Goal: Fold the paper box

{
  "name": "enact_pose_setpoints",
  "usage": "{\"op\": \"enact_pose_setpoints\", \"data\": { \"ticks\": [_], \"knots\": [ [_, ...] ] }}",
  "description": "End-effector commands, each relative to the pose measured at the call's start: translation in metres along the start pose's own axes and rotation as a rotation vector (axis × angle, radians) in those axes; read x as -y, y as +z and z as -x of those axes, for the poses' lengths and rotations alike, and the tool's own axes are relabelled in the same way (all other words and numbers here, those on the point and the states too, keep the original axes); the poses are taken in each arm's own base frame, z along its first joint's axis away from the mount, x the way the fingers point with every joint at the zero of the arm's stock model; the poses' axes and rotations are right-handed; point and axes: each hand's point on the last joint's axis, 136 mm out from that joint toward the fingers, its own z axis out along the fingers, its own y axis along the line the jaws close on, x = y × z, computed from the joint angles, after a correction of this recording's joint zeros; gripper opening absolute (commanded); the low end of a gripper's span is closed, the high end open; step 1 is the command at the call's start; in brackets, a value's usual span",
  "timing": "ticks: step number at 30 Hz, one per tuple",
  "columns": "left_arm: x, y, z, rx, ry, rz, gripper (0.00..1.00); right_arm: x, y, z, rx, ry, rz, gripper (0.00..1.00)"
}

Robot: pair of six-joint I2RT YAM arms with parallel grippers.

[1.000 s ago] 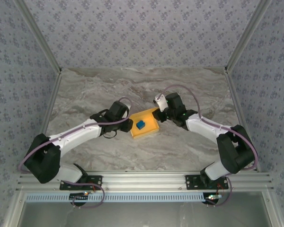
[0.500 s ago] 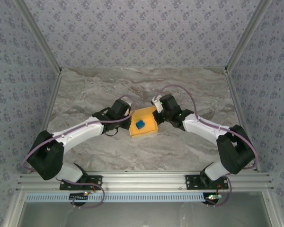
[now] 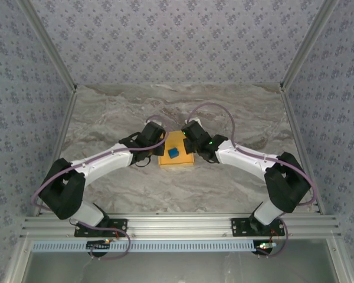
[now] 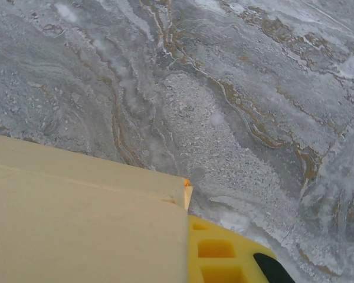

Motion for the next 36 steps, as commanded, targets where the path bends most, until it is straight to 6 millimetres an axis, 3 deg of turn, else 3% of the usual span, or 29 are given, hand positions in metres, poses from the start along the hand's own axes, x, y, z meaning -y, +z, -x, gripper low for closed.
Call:
{"op": "enact_pose_setpoints", "data": {
  "ticks": [1, 22, 36],
  "knots": [
    [0.009, -0.004, 0.021, 0.101, -0.099, -0.027, 0.04, 0.01, 0.003, -0.001, -0.012, 0.076, -0.081, 0.03],
    [-0.002, -0.006, 0.0, 0.244, -0.094, 0.071, 0.01, 0.016, -0.003, -0.004, 0.088, 0.186, -0.088, 0.02],
    [-0.012, -0.01, -0.015, 0.286, -0.072, 0.099, 0.01, 0.014, -0.006, -0.024, 0.157, 0.31, -0.059, 0.02]
  ]
}}
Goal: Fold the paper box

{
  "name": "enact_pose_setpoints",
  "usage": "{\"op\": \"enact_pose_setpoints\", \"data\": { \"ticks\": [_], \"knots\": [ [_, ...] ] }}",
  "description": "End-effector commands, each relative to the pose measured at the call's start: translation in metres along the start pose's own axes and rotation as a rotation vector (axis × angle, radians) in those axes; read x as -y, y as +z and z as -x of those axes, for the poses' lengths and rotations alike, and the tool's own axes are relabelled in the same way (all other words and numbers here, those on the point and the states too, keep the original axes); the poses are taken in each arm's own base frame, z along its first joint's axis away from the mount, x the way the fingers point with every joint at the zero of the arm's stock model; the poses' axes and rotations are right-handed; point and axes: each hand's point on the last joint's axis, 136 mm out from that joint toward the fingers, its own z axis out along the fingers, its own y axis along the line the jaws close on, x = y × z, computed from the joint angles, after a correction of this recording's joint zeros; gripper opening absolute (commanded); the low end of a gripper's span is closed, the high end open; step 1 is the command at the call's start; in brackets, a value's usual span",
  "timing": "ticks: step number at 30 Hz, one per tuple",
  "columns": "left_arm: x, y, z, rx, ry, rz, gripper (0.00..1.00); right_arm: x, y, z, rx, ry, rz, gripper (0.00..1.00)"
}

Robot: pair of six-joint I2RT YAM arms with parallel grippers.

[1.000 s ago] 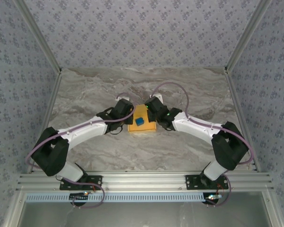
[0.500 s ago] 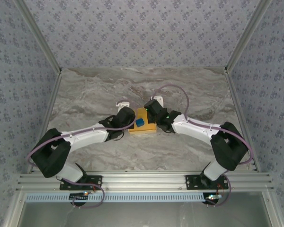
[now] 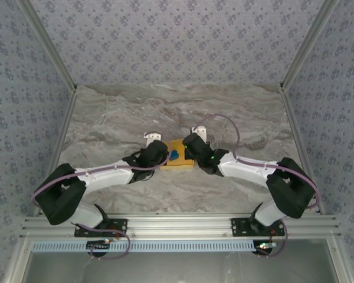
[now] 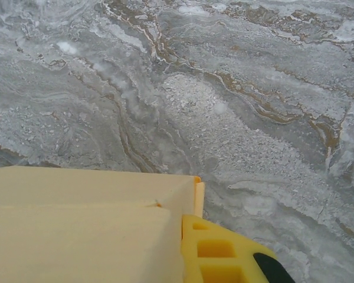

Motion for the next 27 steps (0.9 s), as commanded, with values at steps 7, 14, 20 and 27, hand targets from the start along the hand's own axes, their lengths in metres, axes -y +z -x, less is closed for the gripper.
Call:
{"op": "enact_pose_setpoints", "data": {
  "ticks": [7, 14, 20, 27],
  "knots": [
    [-0.02, -0.007, 0.005, 0.073, -0.01, 0.078, 0.01, 0.019, -0.01, -0.003, 0.039, 0.124, -0.099, 0.03],
    [-0.022, -0.009, -0.005, 0.084, 0.009, 0.082, 0.01, 0.024, -0.013, -0.011, 0.062, 0.095, -0.12, 0.03],
    [-0.027, -0.013, -0.013, 0.1, 0.046, 0.11, 0.01, 0.026, -0.015, -0.018, 0.082, 0.07, -0.109, 0.03],
    [-0.036, -0.015, -0.02, 0.113, 0.057, 0.138, 0.01, 0.029, -0.016, -0.033, 0.089, 0.057, -0.116, 0.05]
  ]
}}
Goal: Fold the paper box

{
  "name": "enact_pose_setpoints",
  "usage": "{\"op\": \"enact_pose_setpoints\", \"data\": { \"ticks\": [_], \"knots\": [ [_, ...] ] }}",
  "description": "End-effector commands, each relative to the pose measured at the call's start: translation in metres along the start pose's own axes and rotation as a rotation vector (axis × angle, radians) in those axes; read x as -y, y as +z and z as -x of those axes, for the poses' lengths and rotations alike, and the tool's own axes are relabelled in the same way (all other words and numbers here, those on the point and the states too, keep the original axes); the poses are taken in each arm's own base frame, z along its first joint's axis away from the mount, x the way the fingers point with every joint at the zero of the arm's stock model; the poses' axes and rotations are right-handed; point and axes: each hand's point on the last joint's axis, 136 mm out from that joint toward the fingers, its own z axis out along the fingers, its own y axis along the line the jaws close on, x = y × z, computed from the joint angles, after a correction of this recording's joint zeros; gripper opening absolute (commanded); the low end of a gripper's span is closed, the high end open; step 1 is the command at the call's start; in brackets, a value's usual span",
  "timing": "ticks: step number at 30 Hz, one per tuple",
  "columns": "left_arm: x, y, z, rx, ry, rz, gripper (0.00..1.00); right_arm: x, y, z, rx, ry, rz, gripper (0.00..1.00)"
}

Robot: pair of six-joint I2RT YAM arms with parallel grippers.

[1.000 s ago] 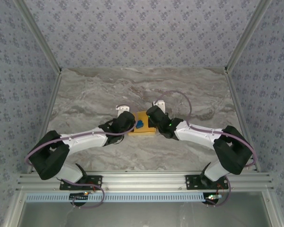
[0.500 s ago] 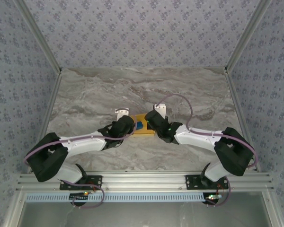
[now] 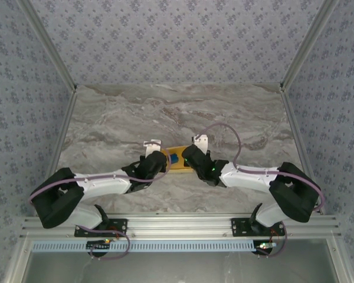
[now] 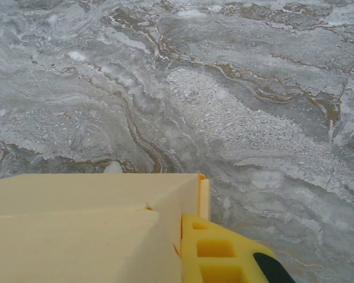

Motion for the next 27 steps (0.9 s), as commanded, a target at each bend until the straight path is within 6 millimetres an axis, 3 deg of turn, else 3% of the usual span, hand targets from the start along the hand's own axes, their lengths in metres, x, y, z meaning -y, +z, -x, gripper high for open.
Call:
{"op": "enact_pose_setpoints", "data": {
  "ticks": [1, 19, 27],
  "knots": [
    [-0.033, -0.003, -0.004, 0.033, 0.028, 0.14, 0.0, 0.034, -0.002, -0.011, 0.014, -0.007, -0.126, 0.05],
    [-0.033, -0.004, -0.007, 0.061, 0.082, 0.167, 0.0, 0.036, -0.014, -0.018, 0.035, -0.022, -0.115, 0.11],
    [-0.028, 0.0, -0.008, 0.058, 0.122, 0.161, 0.0, 0.035, -0.019, -0.015, 0.037, -0.028, -0.095, 0.23]
  ]
}}
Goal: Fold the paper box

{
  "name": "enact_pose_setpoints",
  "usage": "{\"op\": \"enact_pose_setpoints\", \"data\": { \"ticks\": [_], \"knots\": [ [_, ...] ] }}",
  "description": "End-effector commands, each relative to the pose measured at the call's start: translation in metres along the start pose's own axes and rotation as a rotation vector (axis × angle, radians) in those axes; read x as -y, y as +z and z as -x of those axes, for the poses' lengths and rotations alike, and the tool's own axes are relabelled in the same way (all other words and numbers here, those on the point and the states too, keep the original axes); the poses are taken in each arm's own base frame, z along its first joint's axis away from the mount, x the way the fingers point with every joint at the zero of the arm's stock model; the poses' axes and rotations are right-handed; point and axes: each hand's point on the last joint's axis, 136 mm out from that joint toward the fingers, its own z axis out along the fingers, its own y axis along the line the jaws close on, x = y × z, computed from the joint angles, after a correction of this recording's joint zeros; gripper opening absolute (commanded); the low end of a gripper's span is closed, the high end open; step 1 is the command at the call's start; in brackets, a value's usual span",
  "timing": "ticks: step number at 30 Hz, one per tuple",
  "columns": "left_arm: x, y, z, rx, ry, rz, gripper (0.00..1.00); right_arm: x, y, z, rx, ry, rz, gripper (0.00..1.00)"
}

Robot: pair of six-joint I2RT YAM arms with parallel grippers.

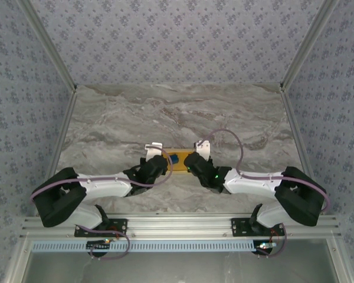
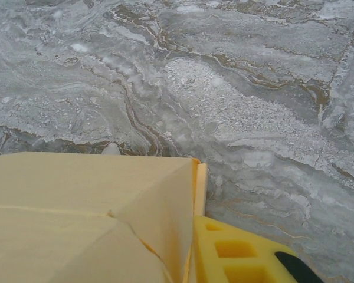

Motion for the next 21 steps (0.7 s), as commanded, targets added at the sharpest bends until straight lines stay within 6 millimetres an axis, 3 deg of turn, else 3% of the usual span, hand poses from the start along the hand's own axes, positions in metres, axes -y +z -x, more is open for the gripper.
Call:
{"op": "enact_pose_setpoints", "data": {
  "ticks": [1, 15, 21],
  "knots": [
    [-0.026, 0.003, -0.006, 0.005, 0.058, 0.128, 0.0, 0.029, -0.004, -0.003, 0.009, -0.025, -0.101, 0.24],
    [-0.02, 0.008, -0.003, -0.007, 0.073, 0.143, 0.0, 0.017, -0.017, -0.008, -0.057, -0.136, 0.019, 0.55],
    [-0.018, 0.01, -0.002, -0.005, 0.074, 0.142, 0.0, 0.015, -0.038, 0.001, -0.071, -0.225, 0.074, 0.57]
  ]
}}
